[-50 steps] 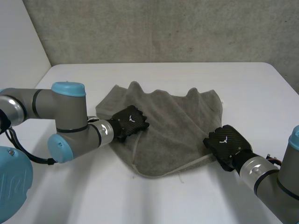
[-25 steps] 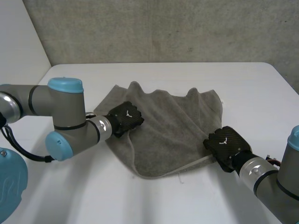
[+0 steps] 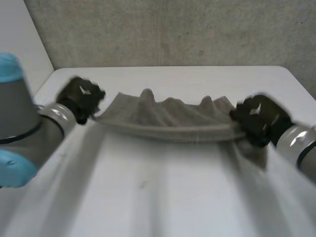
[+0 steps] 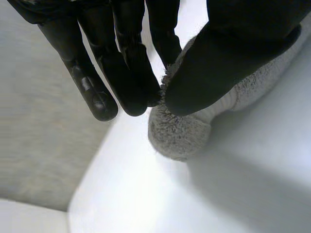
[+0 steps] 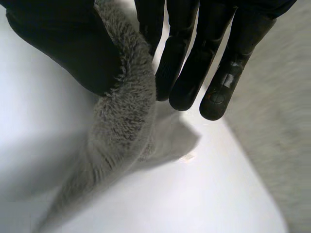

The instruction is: Fold the laundry

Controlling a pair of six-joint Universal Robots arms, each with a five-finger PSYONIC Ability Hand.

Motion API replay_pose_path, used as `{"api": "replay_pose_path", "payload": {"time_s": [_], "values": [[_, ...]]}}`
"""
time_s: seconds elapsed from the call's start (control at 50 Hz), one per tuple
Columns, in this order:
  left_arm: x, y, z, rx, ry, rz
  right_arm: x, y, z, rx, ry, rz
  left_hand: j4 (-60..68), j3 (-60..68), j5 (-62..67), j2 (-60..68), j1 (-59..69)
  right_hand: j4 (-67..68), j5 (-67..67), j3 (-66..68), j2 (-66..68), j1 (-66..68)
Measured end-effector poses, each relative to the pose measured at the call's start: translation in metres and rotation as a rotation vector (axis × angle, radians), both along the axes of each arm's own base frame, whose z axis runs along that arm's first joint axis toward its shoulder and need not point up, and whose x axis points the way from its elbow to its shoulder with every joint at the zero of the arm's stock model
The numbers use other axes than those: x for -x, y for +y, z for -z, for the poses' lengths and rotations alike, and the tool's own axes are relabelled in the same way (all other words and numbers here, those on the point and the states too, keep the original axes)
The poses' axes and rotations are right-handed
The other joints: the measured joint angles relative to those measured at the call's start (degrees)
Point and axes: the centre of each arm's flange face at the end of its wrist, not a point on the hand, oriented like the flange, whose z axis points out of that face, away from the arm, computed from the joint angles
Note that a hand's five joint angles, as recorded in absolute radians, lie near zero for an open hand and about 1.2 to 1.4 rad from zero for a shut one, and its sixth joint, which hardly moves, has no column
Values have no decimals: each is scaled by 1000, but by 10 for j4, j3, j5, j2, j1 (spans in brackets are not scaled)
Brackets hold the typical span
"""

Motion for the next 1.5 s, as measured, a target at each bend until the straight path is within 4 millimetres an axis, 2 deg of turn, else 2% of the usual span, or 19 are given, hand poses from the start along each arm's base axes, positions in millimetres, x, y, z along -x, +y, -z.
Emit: {"api": "replay_pose_path", "payload": {"time_s": [0.08,0.12,0.24,0.32,0.42,0.56,0.62,0.72,0.78,0.8,0.9,0.96,1.02,1.14,1.16,1.18,1.3,1.4,1.5], "values": [[-10,21,-49,92,156,-27,2,1,-59,94,-34,4,0,0,0,0,0,0,0,1,0,0],[-19,42,-90,179,279,-40,4,4,-105,188,-67,8,0,0,0,0,0,0,0,2,0,0],[-33,73,-131,278,406,-53,6,9,-156,293,-100,8,0,0,3,0,2,0,0,2,0,0],[-35,76,-127,259,405,-70,5,2,-148,230,-78,4,0,0,3,0,2,0,0,2,0,0],[-29,61,-91,142,344,-100,-1,-15,-105,42,5,-13,0,0,3,0,3,0,0,2,0,0],[-8,8,-14,-65,230,-137,-10,-38,-49,-107,141,-50,0,0,3,1,4,0,0,2,0,0],[0,-14,-8,-59,231,-141,-17,-53,-38,-79,165,-44,0,1,3,1,4,0,0,2,0,0],[16,-57,-48,108,316,-141,-38,-88,-64,199,98,36,0,1,3,1,4,0,0,2,0,0],[20,-71,-101,291,426,-149,-48,-102,-102,426,-19,91,0,1,3,1,4,0,0,2,0,0],[20,-72,-131,391,498,-155,-51,-104,-132,584,-120,119,0,1,3,1,4,0,0,2,0,0],[12,-61,-198,628,721,-165,-48,-89,-188,870,-324,118,0,1,3,1,4,0,0,2,0,0],[7,-55,-205,665,782,-169,-46,-75,-193,917,-359,75,0,1,3,1,4,0,0,2,0,0],[5,-54,-190,635,786,-180,-48,-67,-179,882,-342,26,0,1,6,1,8,0,0,2,0,0],[4,-53,-105,419,680,-220,-52,-53,-108,601,-229,-72,0,1,6,1,10,0,0,2,0,0],[4,-53,-105,419,680,-220,-52,-53,-108,601,-229,-72,0,1,6,1,10,0,0,2,0,0],[4,-49,-71,334,636,-230,-52,-48,-75,471,-183,-92,0,1,6,1,10,0,0,2,0,0],[-1,-30,17,136,527,-245,-49,-36,19,126,-69,-105,0,1,6,1,10,-10,0,-5,-3,0],[-8,-11,61,31,466,-257,-43,-25,76,-61,-4,-92,0,1,6,1,10,-27,-4,-23,-19,0],[-16,4,80,-24,434,-268,-38,-15,101,-151,21,-80,0,1,6,1,10,-92,-59,-90,-87,-47]]}}
